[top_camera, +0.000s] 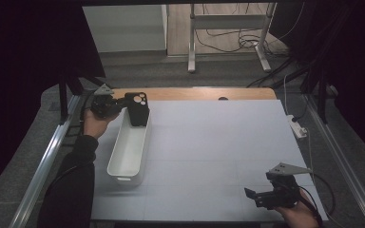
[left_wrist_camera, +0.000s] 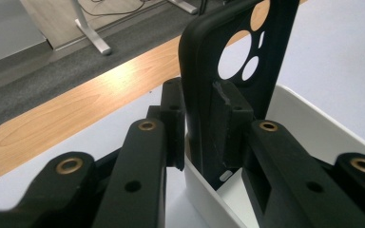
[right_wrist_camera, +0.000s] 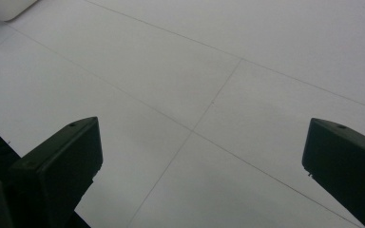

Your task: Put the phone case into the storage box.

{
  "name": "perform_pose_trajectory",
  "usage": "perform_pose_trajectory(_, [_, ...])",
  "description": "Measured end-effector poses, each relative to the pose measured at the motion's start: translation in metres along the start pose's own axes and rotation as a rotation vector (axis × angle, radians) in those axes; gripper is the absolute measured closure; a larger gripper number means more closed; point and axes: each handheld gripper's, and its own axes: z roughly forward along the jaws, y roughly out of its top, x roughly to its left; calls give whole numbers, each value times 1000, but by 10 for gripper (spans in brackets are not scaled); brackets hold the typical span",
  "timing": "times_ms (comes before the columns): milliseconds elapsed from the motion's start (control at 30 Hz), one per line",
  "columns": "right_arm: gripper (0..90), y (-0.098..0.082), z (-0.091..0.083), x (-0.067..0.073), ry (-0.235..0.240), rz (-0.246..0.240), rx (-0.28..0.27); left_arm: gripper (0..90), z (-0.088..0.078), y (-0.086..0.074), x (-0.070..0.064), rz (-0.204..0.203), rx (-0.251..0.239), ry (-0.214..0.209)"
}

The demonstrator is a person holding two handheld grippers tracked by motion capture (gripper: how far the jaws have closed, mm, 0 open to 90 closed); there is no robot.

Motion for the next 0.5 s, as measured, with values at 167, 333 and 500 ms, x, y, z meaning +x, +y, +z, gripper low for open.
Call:
perform_pose_trajectory(167, [0,0,0,0,0,0,-1,724,1,-2,0,-25,5,13])
perform_pose_trajectory(333, [0,0,-1,0,-1,1,-2,682,-2,-2,0,-49,6,6])
perform_pose_trajectory(500, [0,0,-1,0,-3,-1,-3,615,-6,-1,-2,-69,14,-7])
